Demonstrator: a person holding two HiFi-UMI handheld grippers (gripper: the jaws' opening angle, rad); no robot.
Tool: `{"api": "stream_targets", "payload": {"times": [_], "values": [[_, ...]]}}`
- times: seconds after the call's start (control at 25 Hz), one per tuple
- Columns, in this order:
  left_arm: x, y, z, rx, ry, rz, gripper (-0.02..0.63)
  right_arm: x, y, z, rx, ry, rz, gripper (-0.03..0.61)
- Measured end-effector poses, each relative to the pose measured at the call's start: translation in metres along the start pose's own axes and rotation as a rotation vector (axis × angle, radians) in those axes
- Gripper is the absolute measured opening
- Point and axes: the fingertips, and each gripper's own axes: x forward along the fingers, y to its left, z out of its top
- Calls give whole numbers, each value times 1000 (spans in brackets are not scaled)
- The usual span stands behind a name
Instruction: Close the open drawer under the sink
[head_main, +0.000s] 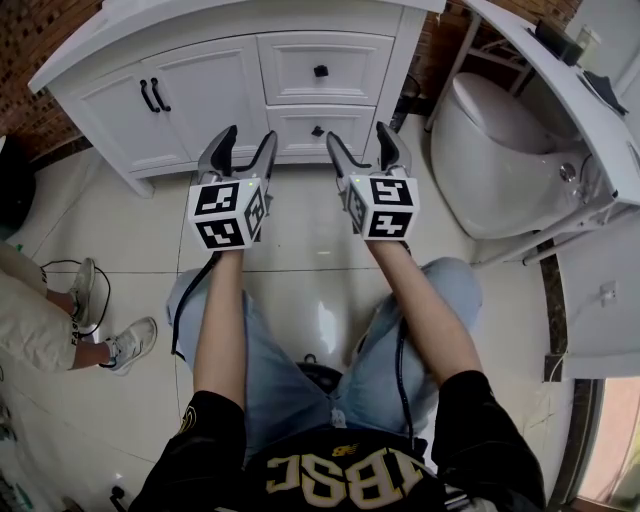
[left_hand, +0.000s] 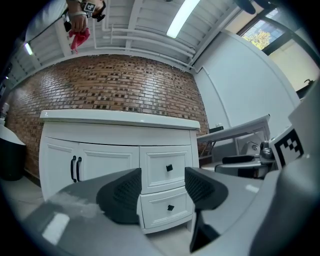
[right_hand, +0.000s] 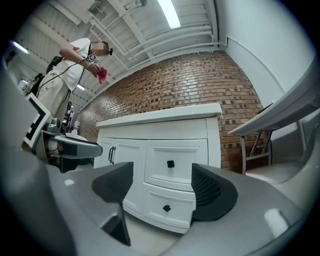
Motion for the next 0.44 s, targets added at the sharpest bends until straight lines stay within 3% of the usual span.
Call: {"api": "stream_targets", "payload": {"times": [0.44], "values": [[7, -8, -3, 5, 3, -12, 270, 4, -3, -10, 2, 23, 0, 357]]}}
